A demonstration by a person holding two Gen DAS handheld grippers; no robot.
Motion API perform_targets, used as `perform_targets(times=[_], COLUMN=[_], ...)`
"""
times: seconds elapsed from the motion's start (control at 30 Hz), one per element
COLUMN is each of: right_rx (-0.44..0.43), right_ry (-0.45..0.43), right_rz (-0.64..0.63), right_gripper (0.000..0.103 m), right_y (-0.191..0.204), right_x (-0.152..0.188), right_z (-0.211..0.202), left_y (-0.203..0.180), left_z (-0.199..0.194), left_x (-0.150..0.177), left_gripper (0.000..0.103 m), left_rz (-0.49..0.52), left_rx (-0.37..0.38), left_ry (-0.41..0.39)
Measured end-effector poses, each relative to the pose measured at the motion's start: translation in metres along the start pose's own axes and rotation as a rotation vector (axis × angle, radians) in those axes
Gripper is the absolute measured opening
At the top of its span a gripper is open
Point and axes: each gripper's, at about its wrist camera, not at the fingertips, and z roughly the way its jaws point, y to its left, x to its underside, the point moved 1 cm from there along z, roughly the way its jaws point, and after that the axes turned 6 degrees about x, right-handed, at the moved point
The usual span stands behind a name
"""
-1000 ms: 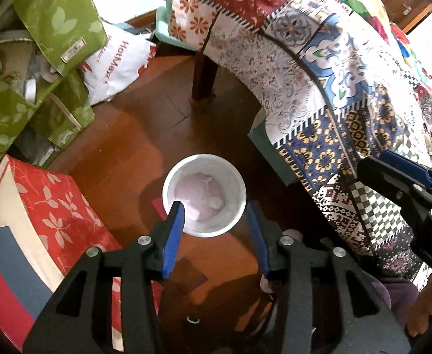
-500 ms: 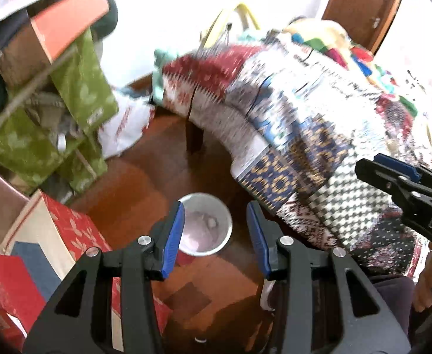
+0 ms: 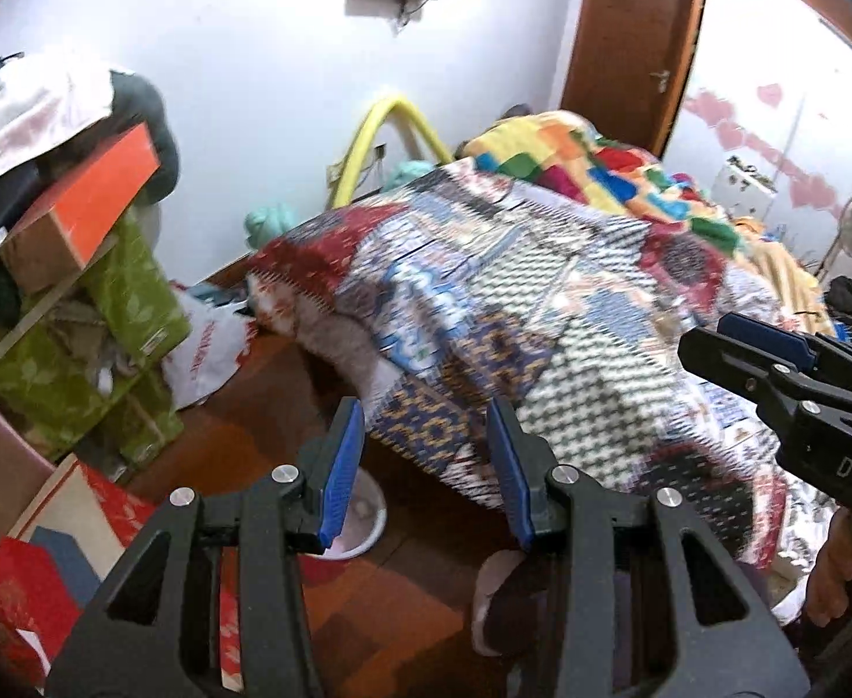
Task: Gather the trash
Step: 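Move both open tools back over the quilt, then grasp the blue-and-white toothpaste tube with the right tool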
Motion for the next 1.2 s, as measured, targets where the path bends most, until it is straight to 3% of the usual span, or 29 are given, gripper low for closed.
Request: perform_targets(times=[0.37,0.67,0.9,1.2], right_rx=[0.124,0.251,0.311,0.314], right_ry=[-0.105,-0.102,-0.056,0.076], right_rz=[0.058,0.114,0.181,0.277], right_gripper=[0.044,0.044,0.044,0.044], right_y=[-0.080,-0.161,-0.225,-0.294], right_x=[-0.006,-0.005,0.001,0.023], right_z=[-0.052,-0.054,-0.030,0.044], left_y=[-0.095,-0.169,-0.211,-0.233], left_z=[0.014,0.064,0.124,0.210], left_x=[-0.037,-0.063,-0.074,-0.074], left_gripper=[0.043,0.047,0.047,0.047], left_rz=[0.083,0.162,0.219,0.226], left_rx=[0.125,0.218,0.248,0.267], left_ry=[-0.032,-0.005,0.052,0.147])
